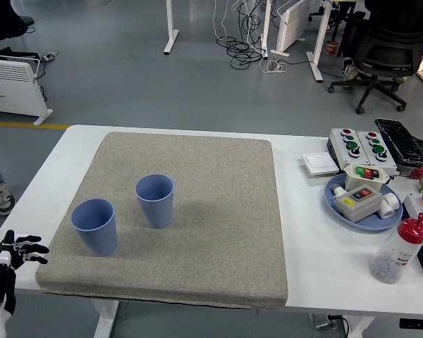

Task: Push cup pick cup insert cup

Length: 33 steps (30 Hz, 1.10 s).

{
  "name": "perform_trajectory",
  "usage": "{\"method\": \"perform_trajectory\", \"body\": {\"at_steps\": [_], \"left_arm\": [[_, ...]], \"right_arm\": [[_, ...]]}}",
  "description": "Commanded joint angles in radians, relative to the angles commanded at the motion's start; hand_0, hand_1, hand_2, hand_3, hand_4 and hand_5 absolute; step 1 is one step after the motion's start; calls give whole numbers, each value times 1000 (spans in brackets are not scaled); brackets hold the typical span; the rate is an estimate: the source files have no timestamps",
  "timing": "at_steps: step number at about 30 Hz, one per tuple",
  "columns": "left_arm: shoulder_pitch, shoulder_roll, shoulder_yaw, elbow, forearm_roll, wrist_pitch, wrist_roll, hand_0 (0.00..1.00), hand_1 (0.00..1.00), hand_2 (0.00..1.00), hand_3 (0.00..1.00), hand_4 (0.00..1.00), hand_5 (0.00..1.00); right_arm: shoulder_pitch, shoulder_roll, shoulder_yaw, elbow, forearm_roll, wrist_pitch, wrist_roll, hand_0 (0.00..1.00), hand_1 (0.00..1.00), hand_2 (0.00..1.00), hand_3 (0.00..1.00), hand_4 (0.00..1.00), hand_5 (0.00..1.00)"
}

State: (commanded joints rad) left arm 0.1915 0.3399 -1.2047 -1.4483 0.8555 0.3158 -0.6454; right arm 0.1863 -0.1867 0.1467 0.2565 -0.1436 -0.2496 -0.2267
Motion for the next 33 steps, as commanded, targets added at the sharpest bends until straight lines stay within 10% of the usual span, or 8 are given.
{"method": "perform_trajectory", "body": {"at_steps": [33], "left_arm": [[-203, -51, 194, 201, 16, -42, 91, 566, 468, 449, 433, 523, 998]], "right_arm": [[-12, 3, 4, 1, -5, -2, -3, 689, 617, 629, 543, 91, 484]]}}
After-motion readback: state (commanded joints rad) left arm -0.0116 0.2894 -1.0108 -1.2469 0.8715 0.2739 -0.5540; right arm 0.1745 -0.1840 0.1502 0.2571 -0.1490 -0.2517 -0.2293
